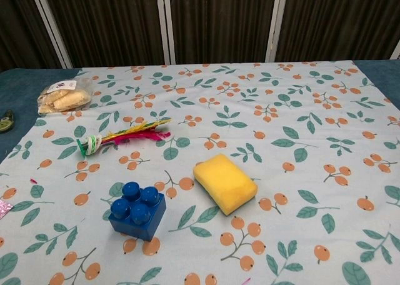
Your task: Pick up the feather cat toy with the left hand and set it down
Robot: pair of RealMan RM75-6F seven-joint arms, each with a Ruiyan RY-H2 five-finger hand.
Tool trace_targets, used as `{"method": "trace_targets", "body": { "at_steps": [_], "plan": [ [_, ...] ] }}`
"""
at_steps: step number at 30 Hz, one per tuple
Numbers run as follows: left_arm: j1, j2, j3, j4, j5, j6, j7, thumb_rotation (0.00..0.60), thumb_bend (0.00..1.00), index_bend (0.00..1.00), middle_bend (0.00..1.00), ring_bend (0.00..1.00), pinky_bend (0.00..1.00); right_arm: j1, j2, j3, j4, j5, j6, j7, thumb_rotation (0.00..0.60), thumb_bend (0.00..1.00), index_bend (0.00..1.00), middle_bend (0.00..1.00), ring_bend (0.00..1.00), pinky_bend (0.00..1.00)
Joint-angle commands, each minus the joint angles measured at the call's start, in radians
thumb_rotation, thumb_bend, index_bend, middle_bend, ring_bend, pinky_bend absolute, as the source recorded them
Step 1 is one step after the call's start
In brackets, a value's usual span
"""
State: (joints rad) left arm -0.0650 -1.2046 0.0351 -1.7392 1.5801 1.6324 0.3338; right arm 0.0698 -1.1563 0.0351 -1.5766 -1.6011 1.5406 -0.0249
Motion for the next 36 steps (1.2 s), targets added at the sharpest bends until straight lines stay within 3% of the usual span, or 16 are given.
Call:
{"method": "trace_targets", "body": {
  "at_steps": [1,15,23,28,36],
  "plan": [
    [0.001,-0.001,-0.002,0.001,0.001,-0.003,0.003,0.600,0.07,0.00,0.00,0.00,0.00,-0.002,0.002,0.001,0.001,0.002,0.002,0.004,0.600,0.11,0.05,0.00,0.00,0.00],
    [-0.019,-0.013,-0.037,-0.021,-0.036,-0.057,0.021,0.600,0.07,0.01,0.00,0.00,0.00,0.000,0.004,-0.002,-0.005,-0.002,-0.003,0.005,0.600,0.11,0.05,0.00,0.00,0.00],
    [-0.133,-0.082,-0.168,-0.031,-0.138,-0.158,0.112,0.600,0.08,0.06,0.00,0.00,0.00,0.000,0.010,-0.005,-0.010,-0.002,-0.007,0.014,0.600,0.11,0.05,0.00,0.00,0.00],
    [-0.243,-0.184,-0.254,0.009,-0.242,-0.265,0.203,0.600,0.09,0.13,0.00,0.00,0.00,0.002,0.015,-0.004,-0.017,0.010,-0.019,0.024,0.600,0.11,0.05,0.00,0.00,0.00],
    [-0.399,-0.371,-0.349,0.133,-0.395,-0.372,0.331,0.600,0.14,0.24,0.00,0.00,0.00,0.006,0.022,-0.004,-0.019,0.008,-0.026,0.039,0.600,0.11,0.05,0.00,0.00,0.00]
  ]
}}
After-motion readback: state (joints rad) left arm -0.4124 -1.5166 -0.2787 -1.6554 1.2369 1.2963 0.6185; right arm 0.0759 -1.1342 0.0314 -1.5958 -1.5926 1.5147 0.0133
